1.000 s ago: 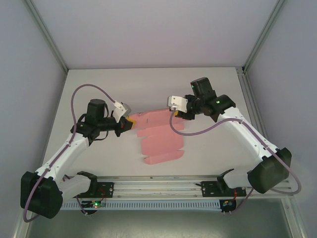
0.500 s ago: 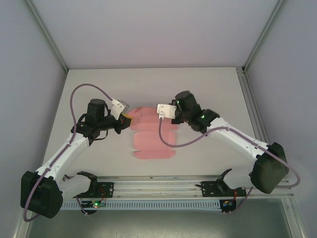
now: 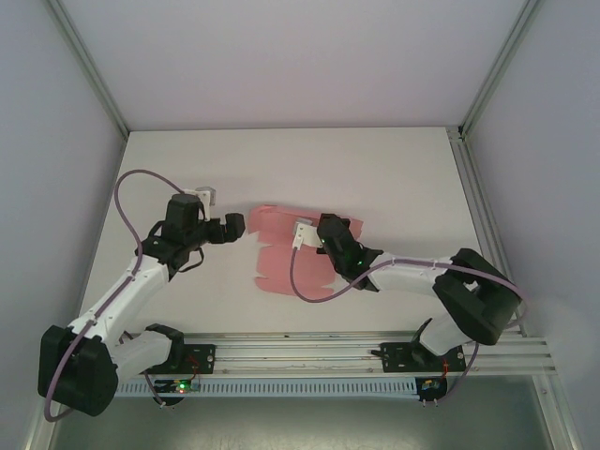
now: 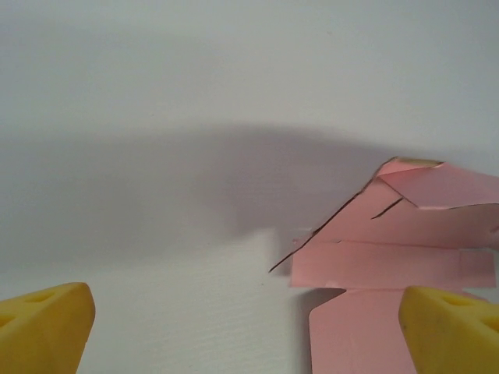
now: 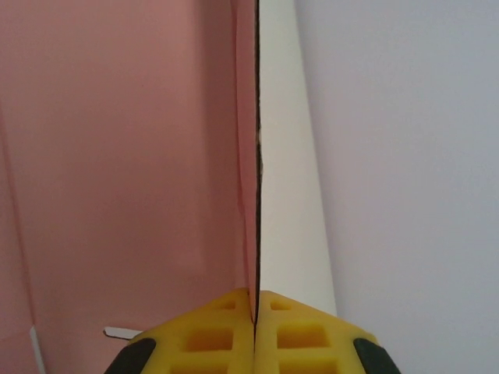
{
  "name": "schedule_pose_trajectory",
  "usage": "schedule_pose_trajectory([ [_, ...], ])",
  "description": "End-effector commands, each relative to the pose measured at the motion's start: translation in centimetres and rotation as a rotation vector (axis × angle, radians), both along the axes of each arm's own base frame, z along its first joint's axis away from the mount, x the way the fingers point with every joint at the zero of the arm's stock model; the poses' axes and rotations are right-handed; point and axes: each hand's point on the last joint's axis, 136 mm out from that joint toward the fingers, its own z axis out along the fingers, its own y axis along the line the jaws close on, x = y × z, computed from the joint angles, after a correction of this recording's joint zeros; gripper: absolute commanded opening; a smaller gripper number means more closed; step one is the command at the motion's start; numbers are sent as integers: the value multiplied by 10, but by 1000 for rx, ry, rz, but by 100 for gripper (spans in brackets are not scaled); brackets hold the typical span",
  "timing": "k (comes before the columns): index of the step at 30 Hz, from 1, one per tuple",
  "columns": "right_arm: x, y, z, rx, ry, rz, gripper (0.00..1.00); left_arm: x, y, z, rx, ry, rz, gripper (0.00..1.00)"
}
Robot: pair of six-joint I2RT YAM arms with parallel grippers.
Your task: Assemble paper box
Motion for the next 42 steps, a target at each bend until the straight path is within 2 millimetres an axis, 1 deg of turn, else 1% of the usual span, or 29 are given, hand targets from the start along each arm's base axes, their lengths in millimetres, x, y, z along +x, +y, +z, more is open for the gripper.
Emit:
schedule_pose_trajectory([
  [1, 10, -2, 12, 53, -138, -51, 4, 16, 11, -2, -14, 42, 120, 100],
  [3, 11, -4, 5, 22, -178, -45, 4, 28, 8, -2, -13, 59, 126, 100],
  [6, 13, -3, 0, -16, -224, -41, 4, 45, 4, -8, -28, 121, 152, 100],
  [10, 19, -5, -5, -56, -268, -48, 5, 61, -17, -25, -98, 164, 87, 100],
  [13, 21, -5, -4, -57, -303, -48, 5, 68, -35, -34, -155, 181, 13, 100],
  [15, 23, -4, -9, -76, -298, -50, 5, 73, -47, -38, -201, 184, -38, 100],
  [18, 22, -5, -14, -73, -283, -51, 5, 76, -66, -39, -272, 189, -123, 100],
  [23, 19, -3, -14, -31, -241, -36, 5, 83, -65, -53, -246, 222, -113, 100],
  [25, 16, -1, -16, -9, -215, -22, 5, 84, -68, -57, -254, 236, -128, 100],
  [30, 15, 4, -17, -6, -198, -4, 5, 88, -87, -53, -293, 212, -182, 100],
  [35, 12, 9, -21, -11, -184, 9, 5, 88, -105, -53, -244, 218, -204, 100],
  [37, 11, 10, -23, -6, -175, 14, 5, 90, -106, -55, -214, 232, -178, 100],
  [40, 10, 12, -26, -15, -165, 17, 5, 87, -117, -55, -150, 244, -178, 100],
  [42, 10, 12, -25, -15, -170, 12, 5, 83, -127, -50, -102, 224, -199, 100],
])
